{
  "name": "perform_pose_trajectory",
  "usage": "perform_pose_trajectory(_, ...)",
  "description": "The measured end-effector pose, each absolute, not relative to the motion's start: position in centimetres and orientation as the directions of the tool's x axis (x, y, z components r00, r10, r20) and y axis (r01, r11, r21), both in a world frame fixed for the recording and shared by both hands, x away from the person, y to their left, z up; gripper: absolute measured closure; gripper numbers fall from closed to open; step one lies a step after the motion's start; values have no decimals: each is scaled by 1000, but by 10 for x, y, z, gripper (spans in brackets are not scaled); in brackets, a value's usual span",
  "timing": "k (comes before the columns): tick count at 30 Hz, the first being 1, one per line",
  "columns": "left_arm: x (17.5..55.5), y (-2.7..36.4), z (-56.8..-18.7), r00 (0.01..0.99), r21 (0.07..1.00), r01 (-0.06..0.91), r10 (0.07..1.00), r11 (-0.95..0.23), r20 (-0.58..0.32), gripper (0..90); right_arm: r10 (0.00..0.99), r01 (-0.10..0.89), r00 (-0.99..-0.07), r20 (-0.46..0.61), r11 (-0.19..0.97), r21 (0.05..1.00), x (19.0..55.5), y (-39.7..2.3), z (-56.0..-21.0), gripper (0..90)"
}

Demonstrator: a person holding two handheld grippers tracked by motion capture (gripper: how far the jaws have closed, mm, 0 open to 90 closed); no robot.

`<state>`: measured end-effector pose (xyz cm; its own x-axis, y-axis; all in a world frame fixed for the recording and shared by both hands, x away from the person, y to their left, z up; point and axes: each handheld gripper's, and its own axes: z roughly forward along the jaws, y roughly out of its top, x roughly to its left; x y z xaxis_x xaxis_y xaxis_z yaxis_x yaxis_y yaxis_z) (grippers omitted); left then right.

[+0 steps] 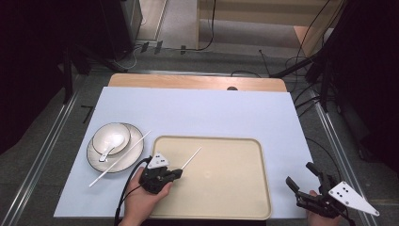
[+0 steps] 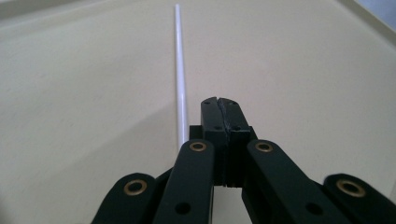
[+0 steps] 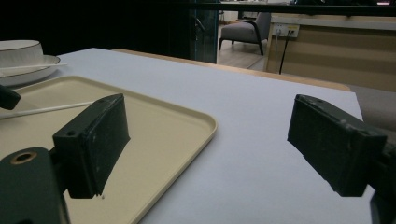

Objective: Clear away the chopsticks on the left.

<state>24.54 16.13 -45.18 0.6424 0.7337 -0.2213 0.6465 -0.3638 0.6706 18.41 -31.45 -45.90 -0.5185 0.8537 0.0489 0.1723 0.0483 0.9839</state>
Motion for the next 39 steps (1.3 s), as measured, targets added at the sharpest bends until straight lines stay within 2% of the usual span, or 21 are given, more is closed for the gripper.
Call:
perform_pose_trajectory(11, 275, 137, -460, 635, 631, 674, 738, -384, -230, 900, 851, 172, -523, 49, 49, 984, 184, -315, -459, 129)
perform_pose_trajectory(16, 281, 136, -462, 601, 631, 688, 769, -359, -218, 900, 849, 176, -525, 54, 47, 983, 184, -315, -459, 129)
perform_pose_trajectory(26, 285, 166, -461, 496, 642, 718, 844, -267, -204, 900, 850, 174, -524, 52, 47, 984, 185, -315, -459, 129)
perform_pose_trajectory(39, 280, 192, -461, 441, 651, 725, 877, -223, -191, 900, 850, 180, -524, 54, 48, 983, 185, -315, -459, 129)
